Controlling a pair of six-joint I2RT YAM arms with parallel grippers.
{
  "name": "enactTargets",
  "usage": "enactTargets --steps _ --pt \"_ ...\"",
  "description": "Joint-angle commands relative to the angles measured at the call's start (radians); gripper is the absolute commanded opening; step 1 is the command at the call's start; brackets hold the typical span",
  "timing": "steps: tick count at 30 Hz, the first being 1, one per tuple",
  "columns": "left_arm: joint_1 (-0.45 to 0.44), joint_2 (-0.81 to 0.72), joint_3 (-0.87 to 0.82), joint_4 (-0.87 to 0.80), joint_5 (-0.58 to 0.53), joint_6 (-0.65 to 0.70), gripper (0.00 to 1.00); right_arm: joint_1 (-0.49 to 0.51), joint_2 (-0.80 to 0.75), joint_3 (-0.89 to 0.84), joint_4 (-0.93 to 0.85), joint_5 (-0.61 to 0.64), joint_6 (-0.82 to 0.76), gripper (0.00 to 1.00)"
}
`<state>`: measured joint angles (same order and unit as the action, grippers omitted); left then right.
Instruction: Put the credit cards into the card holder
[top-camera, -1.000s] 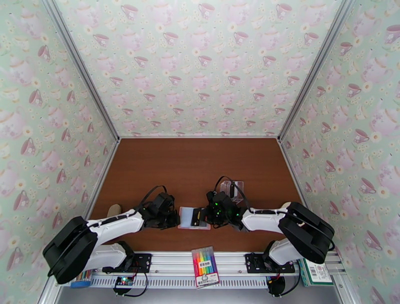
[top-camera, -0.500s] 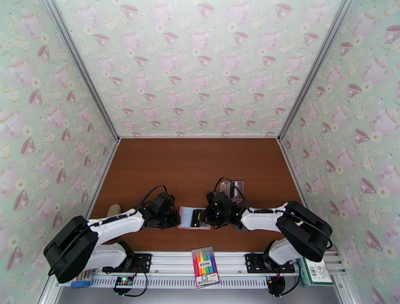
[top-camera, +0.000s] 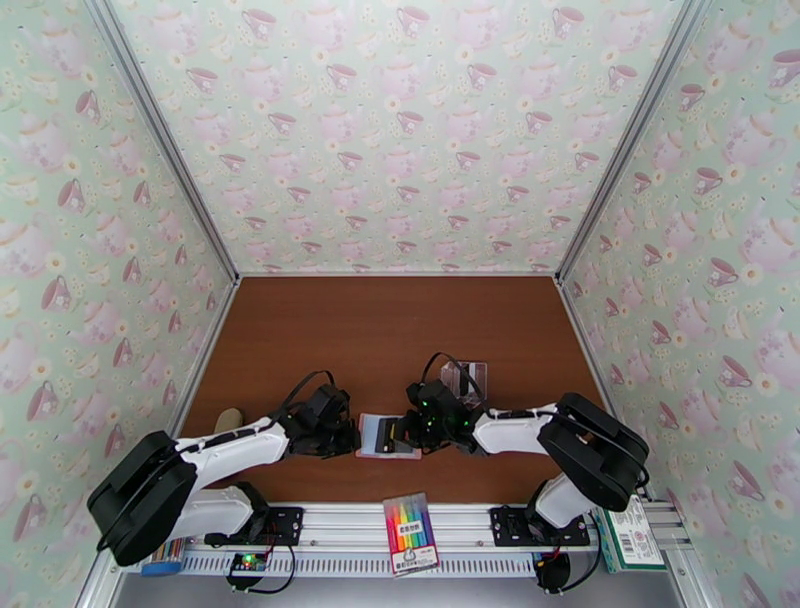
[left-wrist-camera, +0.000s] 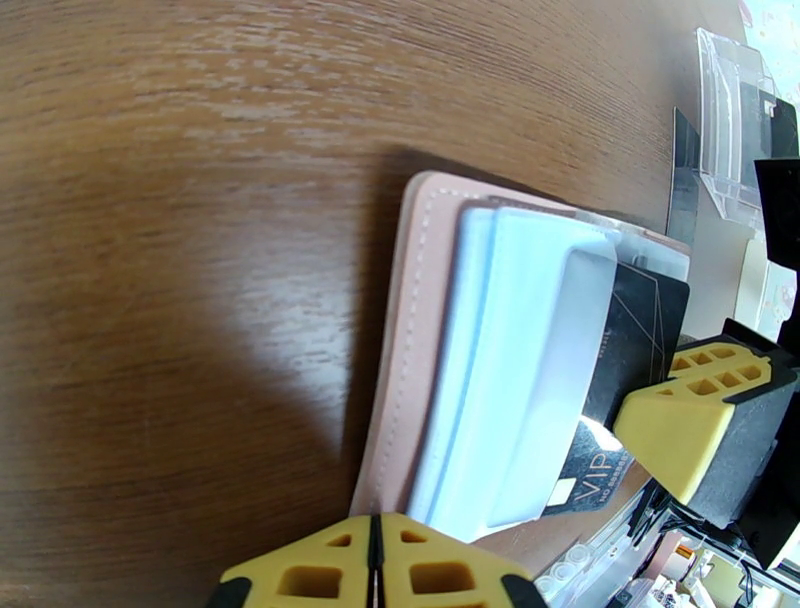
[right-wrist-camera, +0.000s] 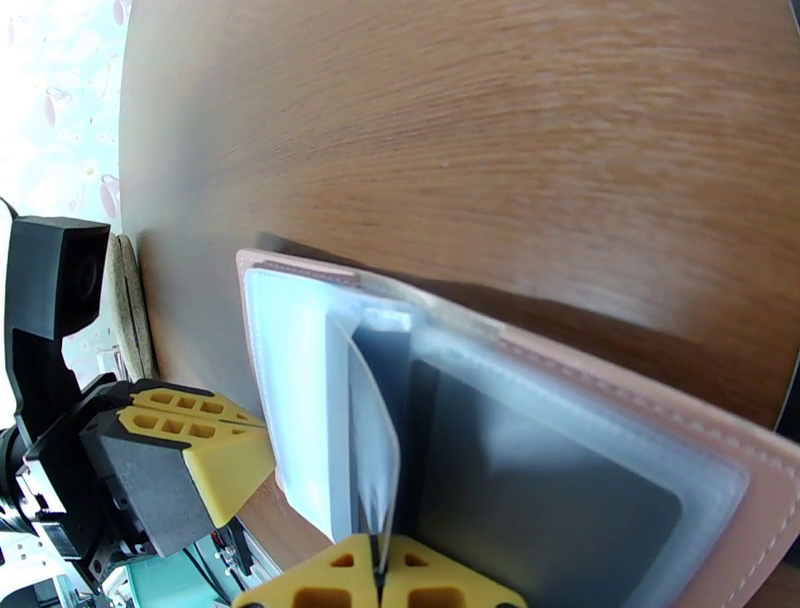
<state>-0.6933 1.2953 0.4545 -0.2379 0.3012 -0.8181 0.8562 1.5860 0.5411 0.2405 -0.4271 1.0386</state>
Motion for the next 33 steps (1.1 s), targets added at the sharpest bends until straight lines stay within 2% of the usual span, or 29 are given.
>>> enactTargets --steps 1,6,11,19,33 --pt "-0.007 0.027 -0.006 -0.022 -0.040 0.010 0.11 0.006 0.018 0.001 -0.118 0.017 -0.025 0.08" --pt "-0.006 0.023 -0.005 -0.027 -0.041 0.010 0.10 0.007 -0.032 0.045 -0.255 0.073 -0.070 0.34" --pt "-0.008 0.018 -0.005 -0.032 -0.041 0.008 0.10 0.006 -0.080 0.117 -0.436 0.165 -0.129 0.46" --pt "-0.014 0.029 0.003 -0.029 -0.042 0.008 0.10 0.018 -0.021 0.173 -0.437 0.173 -0.102 0.47" --pt "-0.024 0.048 0.008 -0.018 -0.042 0.005 0.10 0.072 0.087 0.268 -0.445 0.170 -0.074 0.38"
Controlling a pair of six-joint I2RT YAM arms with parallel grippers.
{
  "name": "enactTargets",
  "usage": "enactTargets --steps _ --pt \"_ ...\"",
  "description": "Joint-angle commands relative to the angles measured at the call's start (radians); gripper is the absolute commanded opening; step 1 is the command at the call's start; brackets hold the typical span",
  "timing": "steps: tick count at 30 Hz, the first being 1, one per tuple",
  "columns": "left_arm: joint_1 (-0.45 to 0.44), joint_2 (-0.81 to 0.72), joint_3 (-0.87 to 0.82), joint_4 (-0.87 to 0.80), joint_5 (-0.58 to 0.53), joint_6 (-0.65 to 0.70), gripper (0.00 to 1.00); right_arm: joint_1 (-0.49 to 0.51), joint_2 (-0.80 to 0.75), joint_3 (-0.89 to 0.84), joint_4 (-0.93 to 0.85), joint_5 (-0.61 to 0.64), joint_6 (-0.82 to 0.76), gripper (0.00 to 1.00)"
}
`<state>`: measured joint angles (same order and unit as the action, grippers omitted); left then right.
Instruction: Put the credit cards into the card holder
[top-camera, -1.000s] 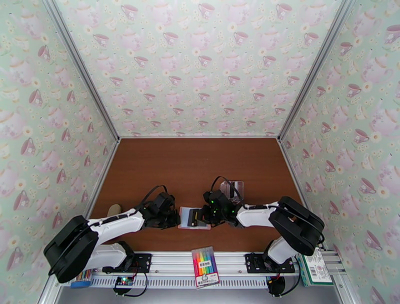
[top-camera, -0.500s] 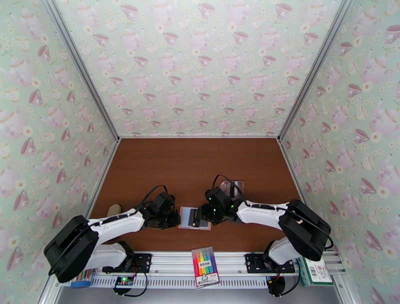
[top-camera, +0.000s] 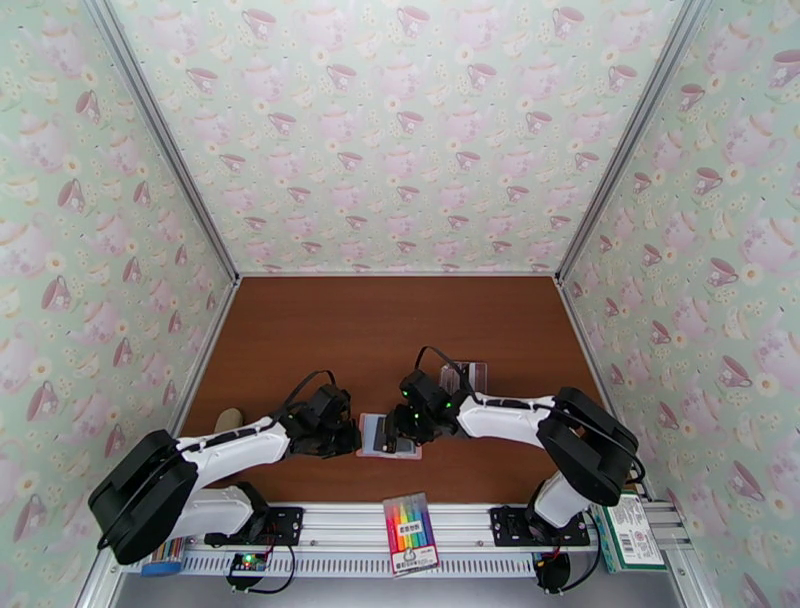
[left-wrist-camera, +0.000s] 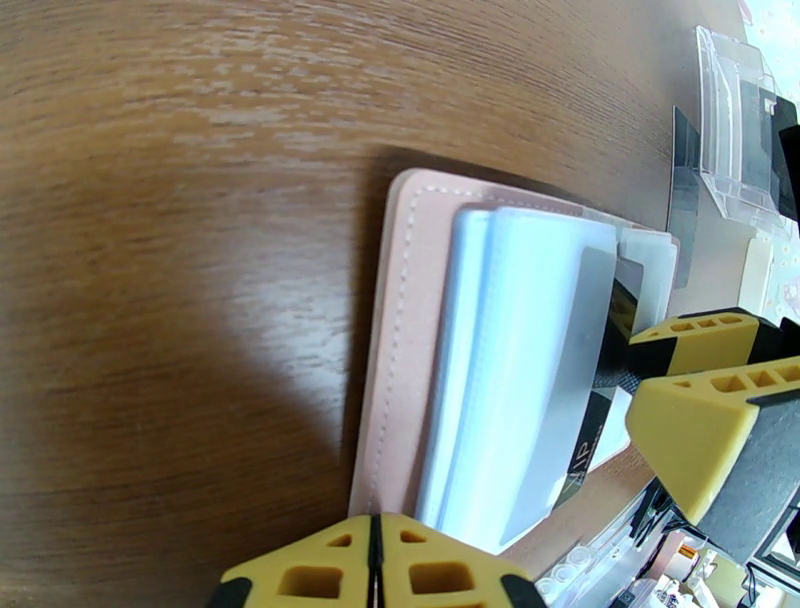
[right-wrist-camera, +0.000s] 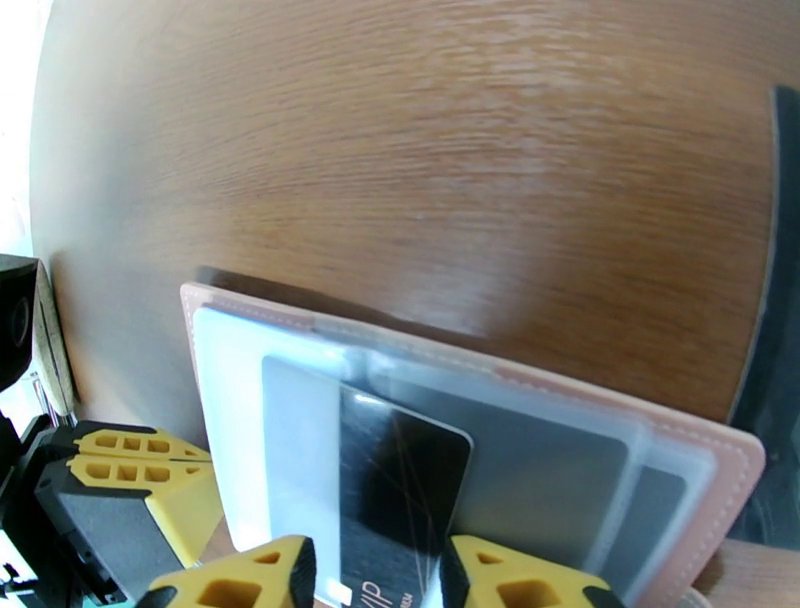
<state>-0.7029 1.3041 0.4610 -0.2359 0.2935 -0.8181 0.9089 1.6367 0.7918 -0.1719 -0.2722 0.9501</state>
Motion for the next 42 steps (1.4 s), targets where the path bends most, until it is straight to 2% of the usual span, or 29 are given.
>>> enactTargets --steps 1,22,28,30,33,35,42 --pt "-0.014 0.040 0.002 -0.019 -0.032 0.007 0.10 0.022 0.039 0.023 -0.036 0.017 0.015 0.38" --pt "-0.016 0.032 0.023 -0.049 -0.036 0.016 0.10 0.052 0.058 0.098 -0.015 -0.037 -0.009 0.35" --pt "-0.016 -0.043 0.058 -0.162 -0.099 0.036 0.14 0.051 -0.048 0.130 -0.192 0.067 -0.081 0.41" --pt "-0.017 -0.082 0.069 -0.205 -0.125 0.039 0.20 0.051 -0.096 0.140 -0.309 0.173 -0.105 0.42" --pt "-0.017 -0.127 0.068 -0.236 -0.143 0.037 0.28 0.052 -0.159 0.141 -0.421 0.267 -0.116 0.44" --pt "-0.016 -0.142 0.064 -0.240 -0.145 0.033 0.30 0.052 -0.191 0.133 -0.464 0.319 -0.110 0.43" --pt "-0.017 -0.137 0.052 -0.224 -0.143 0.027 0.30 0.052 -0.168 0.118 -0.525 0.349 -0.109 0.42"
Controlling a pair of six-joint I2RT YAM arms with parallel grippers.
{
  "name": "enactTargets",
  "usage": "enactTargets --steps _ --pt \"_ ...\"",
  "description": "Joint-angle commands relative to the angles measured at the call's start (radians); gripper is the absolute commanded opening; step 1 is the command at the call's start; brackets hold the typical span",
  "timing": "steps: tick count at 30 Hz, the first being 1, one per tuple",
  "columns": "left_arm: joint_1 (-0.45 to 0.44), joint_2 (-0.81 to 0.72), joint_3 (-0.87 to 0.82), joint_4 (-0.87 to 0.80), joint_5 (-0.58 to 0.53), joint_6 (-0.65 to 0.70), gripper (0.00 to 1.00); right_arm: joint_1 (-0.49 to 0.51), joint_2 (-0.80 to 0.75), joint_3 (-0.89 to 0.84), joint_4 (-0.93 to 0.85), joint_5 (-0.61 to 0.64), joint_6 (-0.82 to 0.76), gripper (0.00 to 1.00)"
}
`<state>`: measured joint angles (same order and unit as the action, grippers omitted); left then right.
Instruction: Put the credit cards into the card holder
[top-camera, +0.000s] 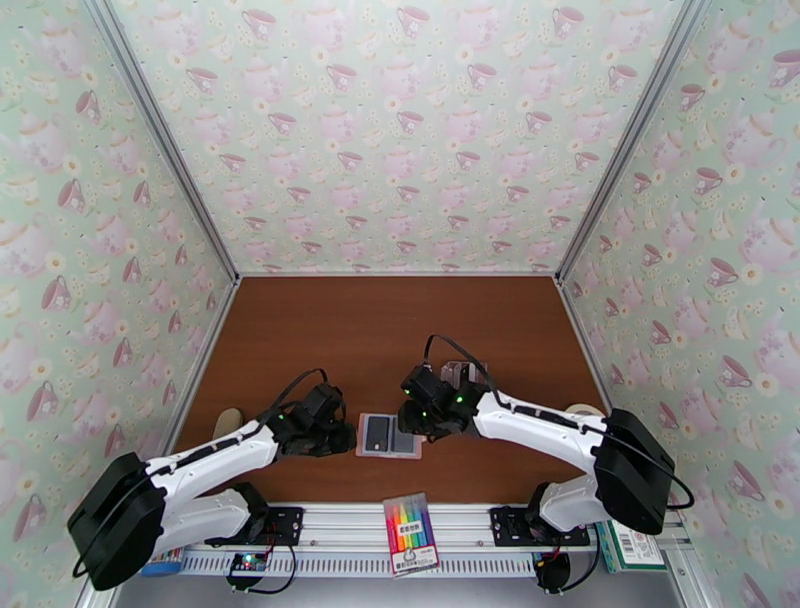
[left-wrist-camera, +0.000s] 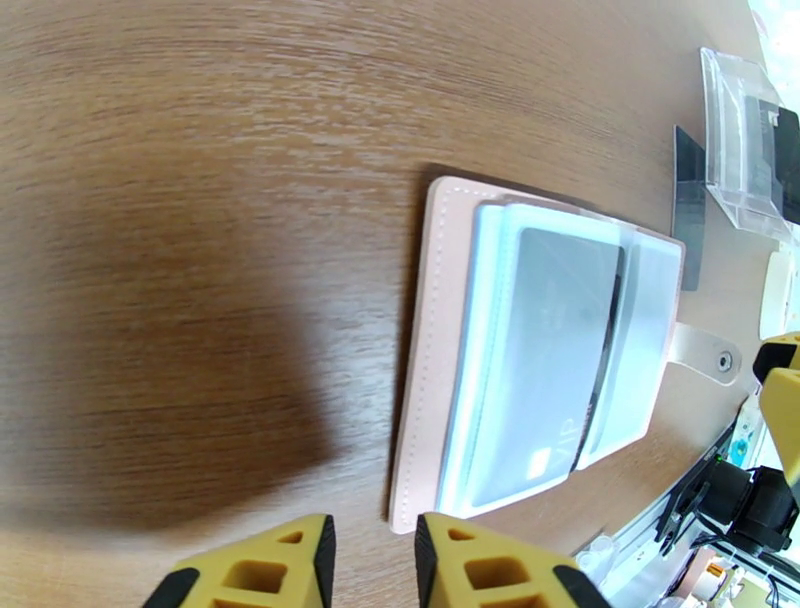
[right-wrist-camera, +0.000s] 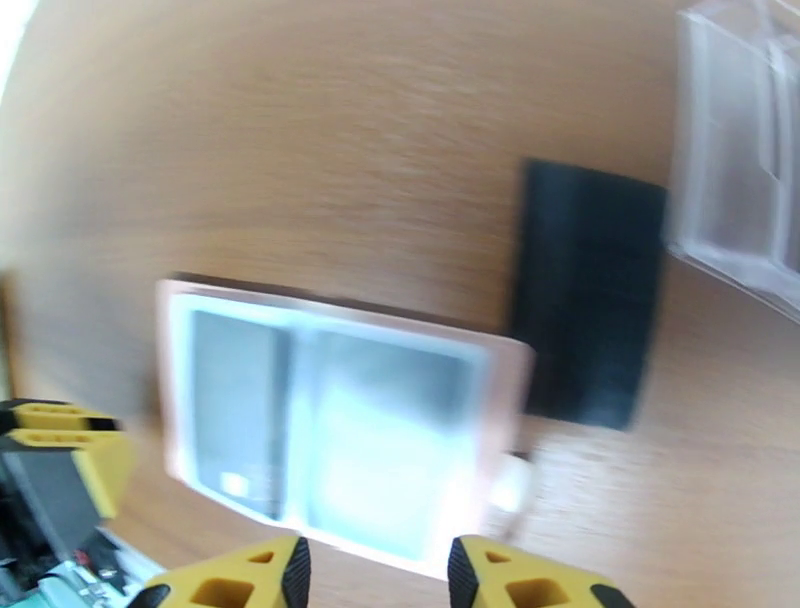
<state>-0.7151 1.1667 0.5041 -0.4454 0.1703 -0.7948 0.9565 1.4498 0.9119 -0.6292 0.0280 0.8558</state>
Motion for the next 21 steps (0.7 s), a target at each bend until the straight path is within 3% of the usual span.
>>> enactTargets --steps 1,7,21 --pt "-0.005 0.002 0.005 -0.013 -0.019 0.004 0.30 0.004 0.021 -0.004 -0.068 0.049 -0.013 0.41" --pt "-0.004 0.006 -0.006 0.003 -0.013 0.000 0.30 0.005 0.035 -0.021 -0.070 0.066 -0.008 0.37" --pt "-0.004 0.019 -0.014 0.024 -0.008 0.002 0.30 0.006 0.036 -0.018 -0.073 0.084 -0.013 0.11"
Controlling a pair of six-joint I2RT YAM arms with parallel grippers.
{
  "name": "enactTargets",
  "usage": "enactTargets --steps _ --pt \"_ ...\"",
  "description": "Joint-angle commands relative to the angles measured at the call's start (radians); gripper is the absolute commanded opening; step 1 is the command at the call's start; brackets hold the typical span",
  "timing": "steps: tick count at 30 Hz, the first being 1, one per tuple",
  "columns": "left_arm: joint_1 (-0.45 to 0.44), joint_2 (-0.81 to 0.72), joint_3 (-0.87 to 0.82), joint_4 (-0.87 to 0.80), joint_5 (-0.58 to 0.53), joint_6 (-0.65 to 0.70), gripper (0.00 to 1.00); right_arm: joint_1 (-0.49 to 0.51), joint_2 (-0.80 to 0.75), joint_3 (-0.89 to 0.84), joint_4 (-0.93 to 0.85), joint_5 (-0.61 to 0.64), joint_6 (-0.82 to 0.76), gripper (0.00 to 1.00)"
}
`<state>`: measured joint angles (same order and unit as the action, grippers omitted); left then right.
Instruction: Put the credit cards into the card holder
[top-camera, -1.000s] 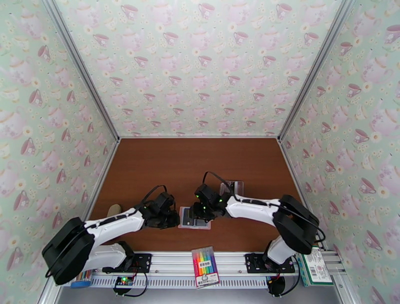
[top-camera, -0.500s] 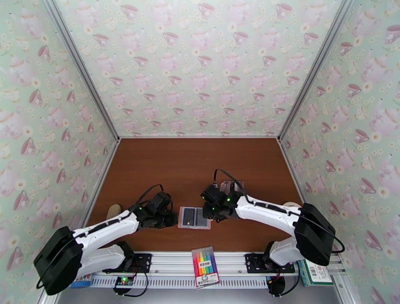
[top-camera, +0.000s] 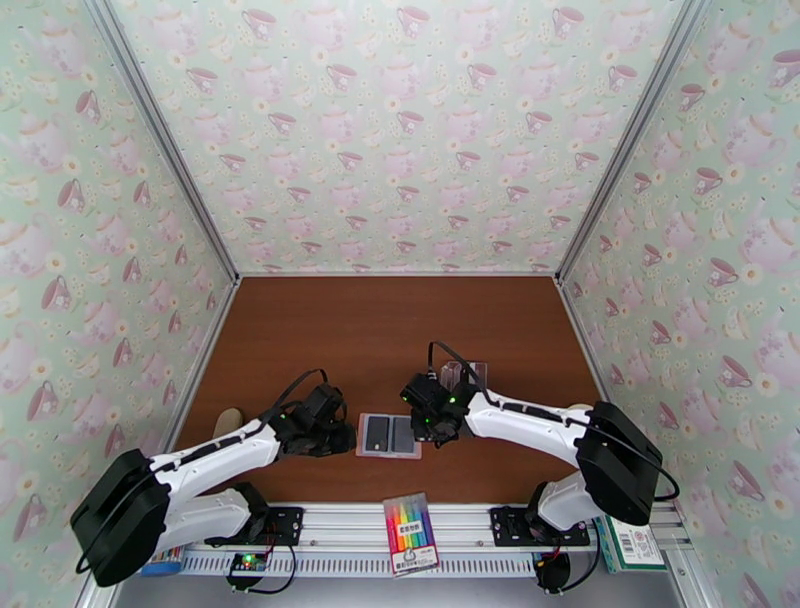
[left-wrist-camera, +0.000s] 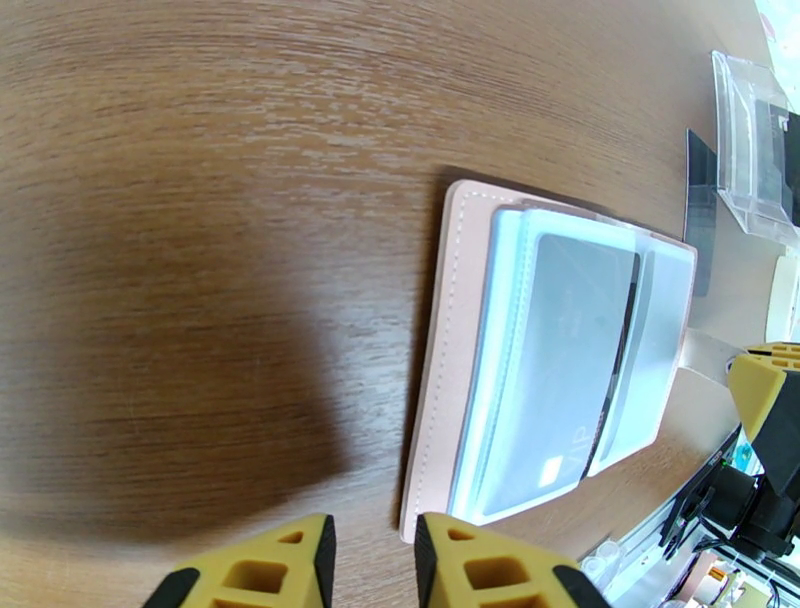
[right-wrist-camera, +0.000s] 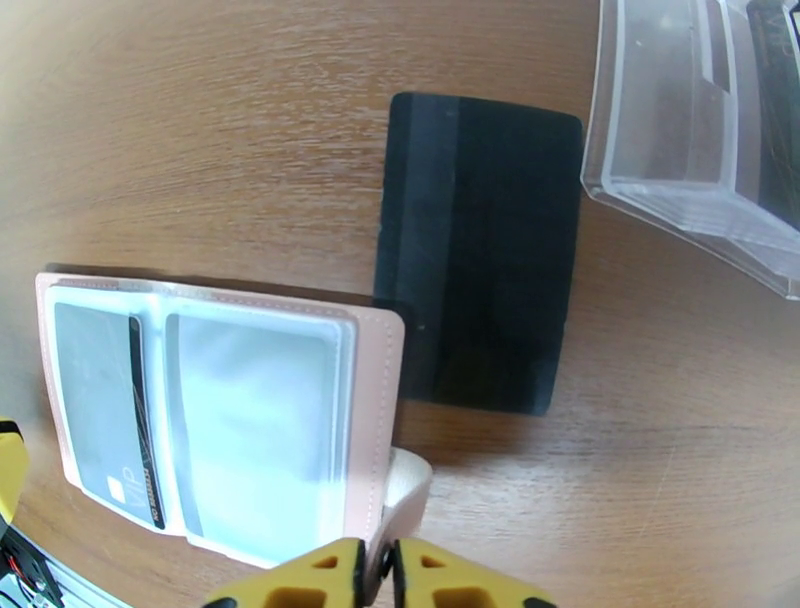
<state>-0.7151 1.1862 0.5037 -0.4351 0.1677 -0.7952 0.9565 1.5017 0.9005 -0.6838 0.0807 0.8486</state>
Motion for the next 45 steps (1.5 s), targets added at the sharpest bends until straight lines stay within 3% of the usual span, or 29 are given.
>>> enactTargets --steps 1,5,8,14,28,45 --pt "-0.005 -0.003 -0.015 0.015 -0.005 0.002 0.30 0.007 -0.019 -0.006 -0.019 0.032 -0.006 0.09" --pt "-0.005 0.003 -0.016 0.014 -0.007 0.000 0.32 0.006 -0.031 -0.011 -0.006 0.017 -0.010 0.02" --pt "-0.004 0.010 -0.017 0.022 0.004 -0.001 0.45 0.006 -0.042 -0.021 0.026 -0.004 -0.011 0.00" --pt "-0.005 -0.004 -0.028 0.026 0.002 -0.008 0.56 0.006 -0.044 -0.032 0.077 -0.047 -0.011 0.00" --pt "-0.016 0.096 -0.045 0.211 0.116 -0.026 0.50 0.005 -0.022 -0.046 0.136 -0.089 0.000 0.00" --pt "-0.031 -0.142 -0.067 0.307 0.172 -0.022 0.49 0.016 0.041 -0.042 0.197 -0.120 0.009 0.00"
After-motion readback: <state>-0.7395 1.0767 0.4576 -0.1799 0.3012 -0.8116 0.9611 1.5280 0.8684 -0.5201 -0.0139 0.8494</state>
